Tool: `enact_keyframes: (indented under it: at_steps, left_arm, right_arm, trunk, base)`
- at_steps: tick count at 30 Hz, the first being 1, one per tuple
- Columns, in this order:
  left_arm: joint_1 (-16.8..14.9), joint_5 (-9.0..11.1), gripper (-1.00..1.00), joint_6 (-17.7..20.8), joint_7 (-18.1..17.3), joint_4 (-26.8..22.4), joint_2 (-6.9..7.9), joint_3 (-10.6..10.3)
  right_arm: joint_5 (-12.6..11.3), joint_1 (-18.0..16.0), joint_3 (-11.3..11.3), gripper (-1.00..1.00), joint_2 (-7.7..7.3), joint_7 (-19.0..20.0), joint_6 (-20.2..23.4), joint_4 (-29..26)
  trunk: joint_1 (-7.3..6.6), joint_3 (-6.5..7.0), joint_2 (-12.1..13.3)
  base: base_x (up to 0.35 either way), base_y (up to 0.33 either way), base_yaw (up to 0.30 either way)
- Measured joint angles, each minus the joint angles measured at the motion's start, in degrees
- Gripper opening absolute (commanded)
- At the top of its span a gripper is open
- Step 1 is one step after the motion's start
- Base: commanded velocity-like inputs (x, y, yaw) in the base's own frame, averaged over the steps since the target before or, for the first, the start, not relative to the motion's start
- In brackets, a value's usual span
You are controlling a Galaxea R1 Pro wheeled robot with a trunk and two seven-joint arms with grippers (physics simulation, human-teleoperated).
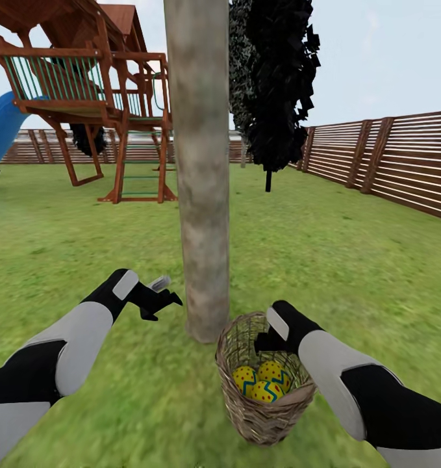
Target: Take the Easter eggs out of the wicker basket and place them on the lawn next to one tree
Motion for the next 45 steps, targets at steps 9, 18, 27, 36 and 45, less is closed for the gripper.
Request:
enact_keyframes:
  at_steps: [9, 18, 27, 36, 45]
  left_arm:
    - [0.00, -0.01, 1.00, -0.02, 0.07, -0.01, -0.05, -0.09]
    - [0.00, 0.01, 1.00, 0.03, 0.07, -0.30, -0.09, -0.18]
    - [-0.01, 0.03, 1.00, 0.04, 0.15, -0.44, -0.22, -0.16]
    - [-0.01, 0.13, 1.00, 0.10, 0.12, -1.83, 0.04, -0.13]
    - [0.00, 0.17, 1.00, 0.12, 0.16, -4.72, -0.03, -0.13]
  right_arm:
    - [2.16, 0.00, 0.42, 1.00, 0.14, -0.29, -2.36, -0.60]
    - [6.66, -3.41, 0.41, 1.00, 0.36, 0.15, 3.16, -3.42]
    - [6.78, -16.90, 0.29, 1.00, 0.78, 5.43, 6.87, 10.44]
    - [6.86, -22.10, 0.28, 1.00, 0.77, 7.17, 7.46, 13.80]
    - [6.77, -22.40, -0.11, 1.00, 0.69, 8.29, 7.42, 13.98]
  trunk:
    - [0.23, -2.00, -0.12]
    - [0.46, -3.99, -0.25]
    - [0.59, -5.10, -0.32]
    - [0.58, -5.10, -0.32]
    - [0.83, -7.09, -0.43]
  base:
    - [0.000, 0.000, 0.000]
    - [0.000, 0.000, 0.000]
    - [0.000, 0.000, 0.000]
    - [0.000, 0.000, 0.000]
    - [0.000, 0.000, 0.000]
